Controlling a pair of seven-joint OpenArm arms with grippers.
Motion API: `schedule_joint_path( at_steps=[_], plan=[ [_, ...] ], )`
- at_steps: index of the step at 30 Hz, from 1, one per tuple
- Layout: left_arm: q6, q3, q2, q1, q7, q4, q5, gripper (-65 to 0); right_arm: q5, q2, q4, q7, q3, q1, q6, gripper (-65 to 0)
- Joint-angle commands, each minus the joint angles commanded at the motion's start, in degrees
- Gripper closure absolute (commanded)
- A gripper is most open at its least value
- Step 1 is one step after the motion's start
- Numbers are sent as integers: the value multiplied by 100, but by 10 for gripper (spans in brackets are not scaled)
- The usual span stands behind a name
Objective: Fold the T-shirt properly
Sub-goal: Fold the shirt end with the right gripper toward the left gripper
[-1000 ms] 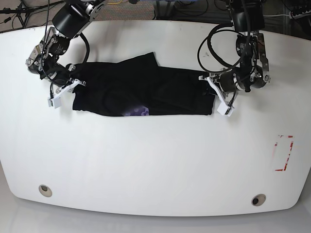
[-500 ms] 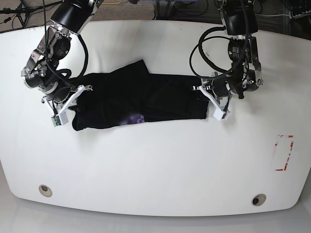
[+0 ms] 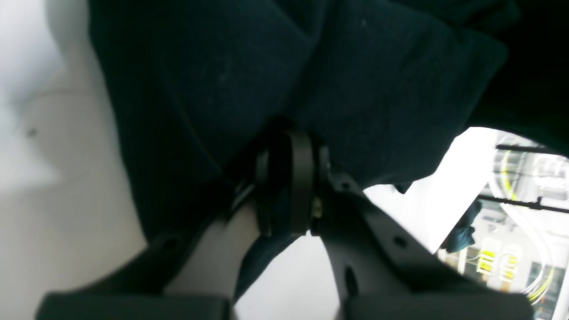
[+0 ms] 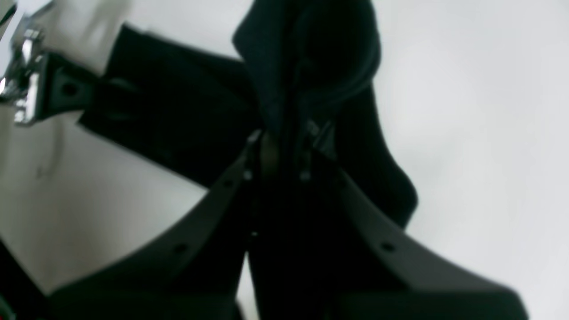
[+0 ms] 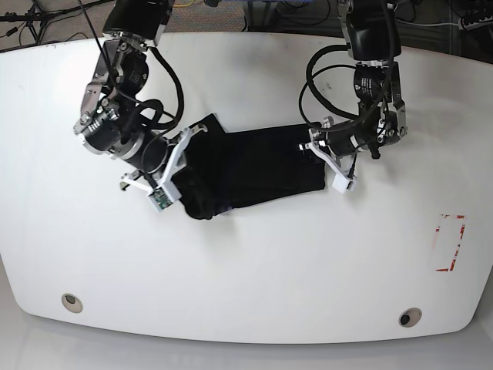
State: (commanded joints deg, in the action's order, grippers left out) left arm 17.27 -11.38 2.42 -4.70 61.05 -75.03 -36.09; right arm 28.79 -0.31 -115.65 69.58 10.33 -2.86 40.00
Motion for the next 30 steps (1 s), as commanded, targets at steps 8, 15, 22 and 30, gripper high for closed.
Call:
schedule_joint_path(
  at_steps=[8, 15, 22, 30],
  plan=[
    [18, 0, -9, 18, -9, -9, -18, -50, -53, -492, 53, -123, -413, 18, 0, 0],
    [18, 0, -18, 18, -9, -18, -18, -50, -44, -545, 193, -492, -870, 35, 0, 0],
    [26, 0, -18, 18, -9, -44, -26, -50, 9, -554, 721, -985, -1011, 18, -13, -22],
    [26, 0, -18, 0, -9, -44, -26, -50, 9, -695, 1020, -1310, -1011, -9, -48, -40]
  ],
)
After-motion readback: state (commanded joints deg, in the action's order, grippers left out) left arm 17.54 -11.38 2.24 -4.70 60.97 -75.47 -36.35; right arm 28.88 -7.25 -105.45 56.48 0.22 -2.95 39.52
